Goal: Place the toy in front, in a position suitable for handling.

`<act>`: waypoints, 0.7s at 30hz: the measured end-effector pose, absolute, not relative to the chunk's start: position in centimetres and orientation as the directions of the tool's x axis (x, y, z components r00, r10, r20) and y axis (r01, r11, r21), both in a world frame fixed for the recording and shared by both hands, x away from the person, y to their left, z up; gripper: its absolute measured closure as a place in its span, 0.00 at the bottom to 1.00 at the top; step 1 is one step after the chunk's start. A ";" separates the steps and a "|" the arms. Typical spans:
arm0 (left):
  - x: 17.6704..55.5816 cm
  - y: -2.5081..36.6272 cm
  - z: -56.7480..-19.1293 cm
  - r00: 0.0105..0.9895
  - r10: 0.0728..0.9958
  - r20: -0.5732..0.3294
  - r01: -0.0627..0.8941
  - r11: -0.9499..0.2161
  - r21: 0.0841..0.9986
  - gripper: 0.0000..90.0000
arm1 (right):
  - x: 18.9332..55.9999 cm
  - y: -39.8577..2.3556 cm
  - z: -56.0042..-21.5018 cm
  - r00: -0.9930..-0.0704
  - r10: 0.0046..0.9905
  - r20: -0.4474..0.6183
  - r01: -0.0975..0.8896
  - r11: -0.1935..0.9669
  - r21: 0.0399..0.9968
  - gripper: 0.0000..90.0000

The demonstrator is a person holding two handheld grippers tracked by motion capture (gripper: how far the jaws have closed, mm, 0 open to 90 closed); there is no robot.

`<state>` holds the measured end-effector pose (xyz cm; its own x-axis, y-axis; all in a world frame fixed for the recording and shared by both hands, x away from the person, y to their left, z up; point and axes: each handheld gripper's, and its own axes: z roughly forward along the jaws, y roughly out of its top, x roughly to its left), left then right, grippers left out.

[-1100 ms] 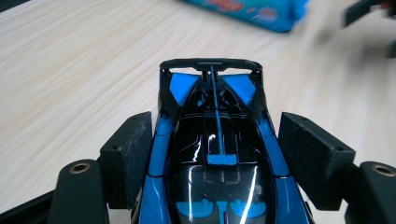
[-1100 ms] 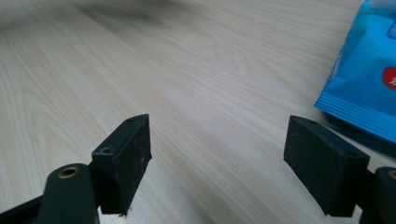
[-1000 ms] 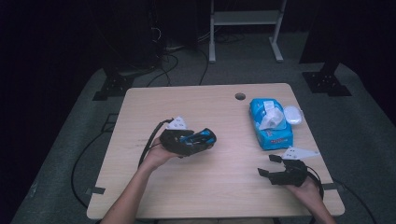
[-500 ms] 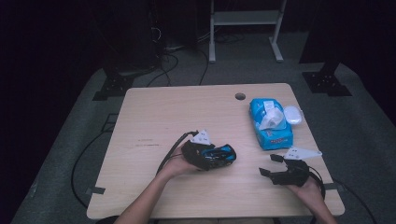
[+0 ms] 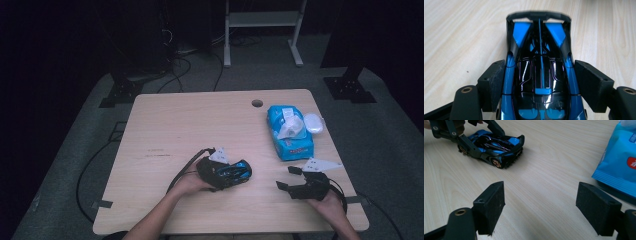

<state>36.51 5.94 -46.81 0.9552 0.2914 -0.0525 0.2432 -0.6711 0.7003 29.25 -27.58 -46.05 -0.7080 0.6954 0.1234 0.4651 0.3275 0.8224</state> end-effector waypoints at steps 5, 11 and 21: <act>36.3 5.8 -46.8 0.956 0.290 -0.034 0.231 -0.680 0.696 0.30 | 29.3 -27.6 -46.0 -0.706 0.697 0.126 0.467 0.325 0.822 0.24; 36.1 6.0 -46.5 0.958 0.285 -0.019 0.219 -0.694 0.686 0.27 | 29.5 -27.7 -45.3 -0.702 0.703 0.113 0.454 0.320 0.832 0.24; 34.6 8.4 -44.3 0.952 0.305 0.008 0.209 -0.675 0.708 0.18 | 33.0 -29.0 -39.6 -0.579 0.814 -0.050 0.329 0.289 0.899 0.24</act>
